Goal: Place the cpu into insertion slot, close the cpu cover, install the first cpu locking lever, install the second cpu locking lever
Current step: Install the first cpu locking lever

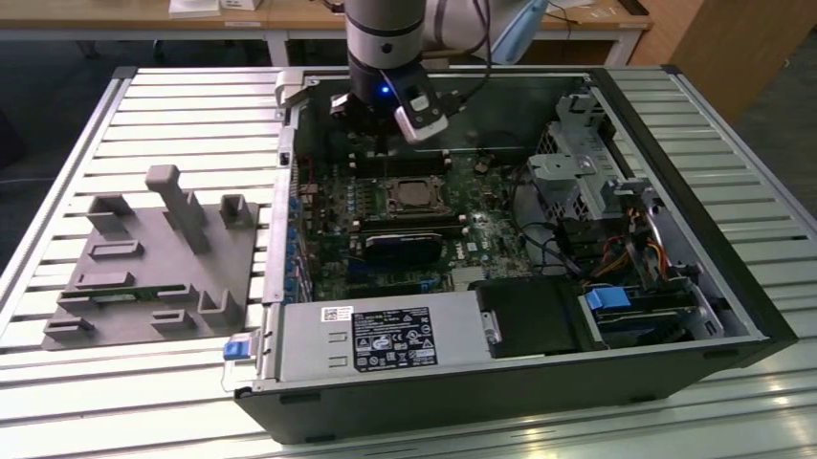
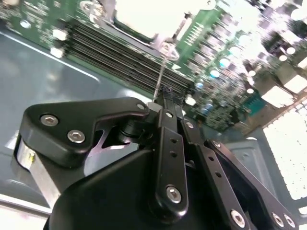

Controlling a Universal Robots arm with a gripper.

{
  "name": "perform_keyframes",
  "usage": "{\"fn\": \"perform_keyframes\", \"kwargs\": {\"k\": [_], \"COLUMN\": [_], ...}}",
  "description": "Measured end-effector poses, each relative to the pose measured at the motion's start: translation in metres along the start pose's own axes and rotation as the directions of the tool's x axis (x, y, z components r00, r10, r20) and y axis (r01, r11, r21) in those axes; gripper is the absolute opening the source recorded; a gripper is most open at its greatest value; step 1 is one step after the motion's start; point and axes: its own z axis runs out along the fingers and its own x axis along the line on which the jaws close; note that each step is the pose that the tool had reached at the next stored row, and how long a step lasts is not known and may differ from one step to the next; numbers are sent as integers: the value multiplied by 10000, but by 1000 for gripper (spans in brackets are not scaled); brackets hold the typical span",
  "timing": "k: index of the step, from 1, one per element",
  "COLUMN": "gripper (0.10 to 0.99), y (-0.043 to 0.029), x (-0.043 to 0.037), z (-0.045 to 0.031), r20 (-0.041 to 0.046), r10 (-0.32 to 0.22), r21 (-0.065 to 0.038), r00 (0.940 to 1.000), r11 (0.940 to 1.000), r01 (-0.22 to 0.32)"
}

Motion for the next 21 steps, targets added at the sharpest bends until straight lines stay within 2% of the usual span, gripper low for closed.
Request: {"fn": "perform_keyframes", "kwargs": {"k": [5,11,14,21], "gripper": [102,102,102,102], "y": [7,13,14,15], "x": [-179,-324,-359,-361], "z": [4,5,6,6], "r20": [-1,-7,-7,13], "r10": [0,1,1,-3], "r21": [-1,1,2,5], "r00": [10000,10000,10000,10000], "r11": [10000,10000,10000,10000], "r01": [0,-1,-1,3]}}
